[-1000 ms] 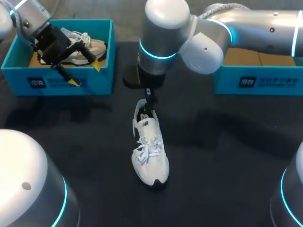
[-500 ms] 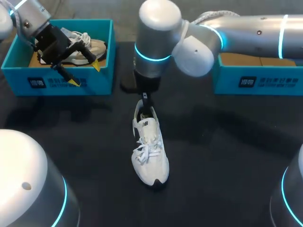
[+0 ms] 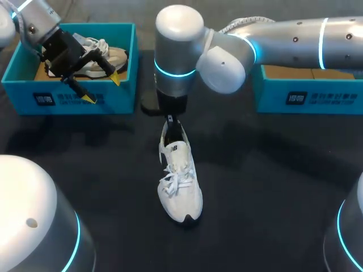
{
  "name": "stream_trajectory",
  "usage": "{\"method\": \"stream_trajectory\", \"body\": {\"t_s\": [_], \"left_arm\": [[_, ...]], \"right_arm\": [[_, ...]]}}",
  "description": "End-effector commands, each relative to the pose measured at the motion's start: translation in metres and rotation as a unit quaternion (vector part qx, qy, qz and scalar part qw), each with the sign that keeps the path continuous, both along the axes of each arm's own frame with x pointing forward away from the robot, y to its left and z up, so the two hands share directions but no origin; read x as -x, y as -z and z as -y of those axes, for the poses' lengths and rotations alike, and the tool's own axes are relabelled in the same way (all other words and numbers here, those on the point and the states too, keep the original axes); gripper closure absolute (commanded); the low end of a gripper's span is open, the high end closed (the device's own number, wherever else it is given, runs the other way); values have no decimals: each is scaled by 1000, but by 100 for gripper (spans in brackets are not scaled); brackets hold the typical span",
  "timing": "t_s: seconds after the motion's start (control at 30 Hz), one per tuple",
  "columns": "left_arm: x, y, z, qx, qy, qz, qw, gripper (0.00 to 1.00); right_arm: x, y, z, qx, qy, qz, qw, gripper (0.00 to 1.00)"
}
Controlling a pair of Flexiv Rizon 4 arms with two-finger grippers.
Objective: Take the shoe out of the shoebox, open the shoe tongue, remove and reinsert the insole, then place the shoe into the shoebox
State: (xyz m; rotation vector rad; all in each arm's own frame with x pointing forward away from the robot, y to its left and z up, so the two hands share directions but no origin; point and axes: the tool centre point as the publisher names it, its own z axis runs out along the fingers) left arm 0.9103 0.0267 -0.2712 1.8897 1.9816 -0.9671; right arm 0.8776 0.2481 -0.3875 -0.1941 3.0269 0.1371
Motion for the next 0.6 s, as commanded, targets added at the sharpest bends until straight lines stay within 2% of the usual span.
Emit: {"method": "stream_trajectory", "body": {"t_s": [0.03, 0.27, 0.3, 0.37, 0.47, 0.5, 0.53, 0.57, 0.6], "left_arm": [[0, -1, 0, -2, 0, 1, 1000, 0], [0, -1, 0, -2, 0, 1, 1000, 0], [0, -1, 0, -2, 0, 1, 1000, 0], [0, -1, 0, -2, 0, 1, 1000, 0], [0, -1, 0, -2, 0, 1, 1000, 0], [0, -1, 0, -2, 0, 1, 1000, 0], [0, -1, 0, -2, 0, 1, 1000, 0], [0, -1, 0, -2, 0, 1, 1000, 0], [0, -1, 0, -2, 0, 1, 1000, 0]], "right_arm": [[0, -2, 3, 9, -1, 2, 1000, 0], [-1, 6, 7, 14, 3, -12, 1000, 0], [-1, 7, 7, 14, 3, -14, 1000, 3], [0, 9, 7, 19, 6, -23, 1000, 20], [2, 14, 5, 19, 7, -28, 999, 22], [3, 17, 5, 18, 8, -30, 999, 29], [3, 18, 5, 15, 8, -31, 999, 30], [3, 19, 4, 17, 7, -32, 999, 47], [4, 19, 4, 16, 8, -33, 999, 52]]}}
